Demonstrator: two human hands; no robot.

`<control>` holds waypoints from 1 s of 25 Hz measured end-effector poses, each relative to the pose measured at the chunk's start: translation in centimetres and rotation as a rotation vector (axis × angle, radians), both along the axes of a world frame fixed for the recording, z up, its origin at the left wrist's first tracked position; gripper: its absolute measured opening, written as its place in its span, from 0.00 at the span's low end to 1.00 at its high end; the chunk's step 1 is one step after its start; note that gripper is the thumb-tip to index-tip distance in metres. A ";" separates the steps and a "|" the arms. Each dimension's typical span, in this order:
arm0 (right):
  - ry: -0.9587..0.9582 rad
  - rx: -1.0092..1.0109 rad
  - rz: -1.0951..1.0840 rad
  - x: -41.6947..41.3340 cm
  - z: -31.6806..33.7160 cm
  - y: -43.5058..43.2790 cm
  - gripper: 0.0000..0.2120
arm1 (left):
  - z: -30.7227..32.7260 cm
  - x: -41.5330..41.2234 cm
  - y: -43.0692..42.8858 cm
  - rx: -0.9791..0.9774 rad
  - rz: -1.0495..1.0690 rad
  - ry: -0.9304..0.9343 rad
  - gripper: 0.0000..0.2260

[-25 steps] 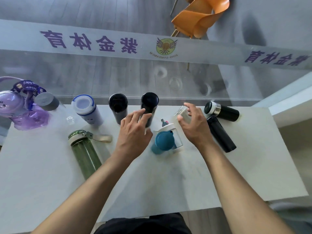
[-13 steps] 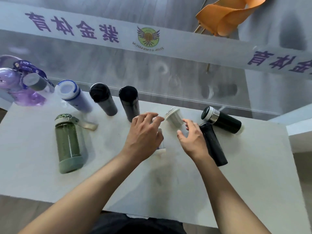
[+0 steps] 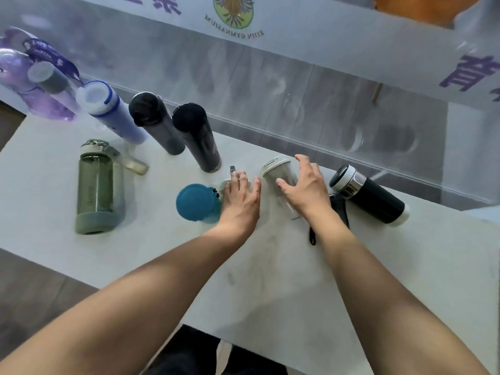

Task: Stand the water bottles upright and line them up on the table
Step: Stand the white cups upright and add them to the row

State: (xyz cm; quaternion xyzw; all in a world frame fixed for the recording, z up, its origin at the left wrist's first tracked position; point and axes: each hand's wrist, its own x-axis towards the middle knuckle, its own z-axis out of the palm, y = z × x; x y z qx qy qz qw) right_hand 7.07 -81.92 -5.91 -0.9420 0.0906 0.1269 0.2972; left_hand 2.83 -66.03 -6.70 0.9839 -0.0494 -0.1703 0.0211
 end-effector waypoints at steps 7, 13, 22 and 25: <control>0.143 -0.080 0.080 3.3 -2.0 0.9 0.41 | -0.4 -2.0 -0.2 0.011 -0.103 0.009 0.37; 0.163 0.020 -0.004 2.4 -2.2 0.9 0.42 | -1.7 -6.3 1.6 -0.068 -0.095 0.010 0.39; -0.102 0.404 -0.078 1.5 0.7 5.1 0.35 | -1.1 -10.9 5.3 -0.193 -0.071 0.081 0.39; -0.183 0.485 -0.082 1.9 1.0 6.7 0.38 | -0.6 -11.4 5.9 -0.164 -0.081 0.079 0.39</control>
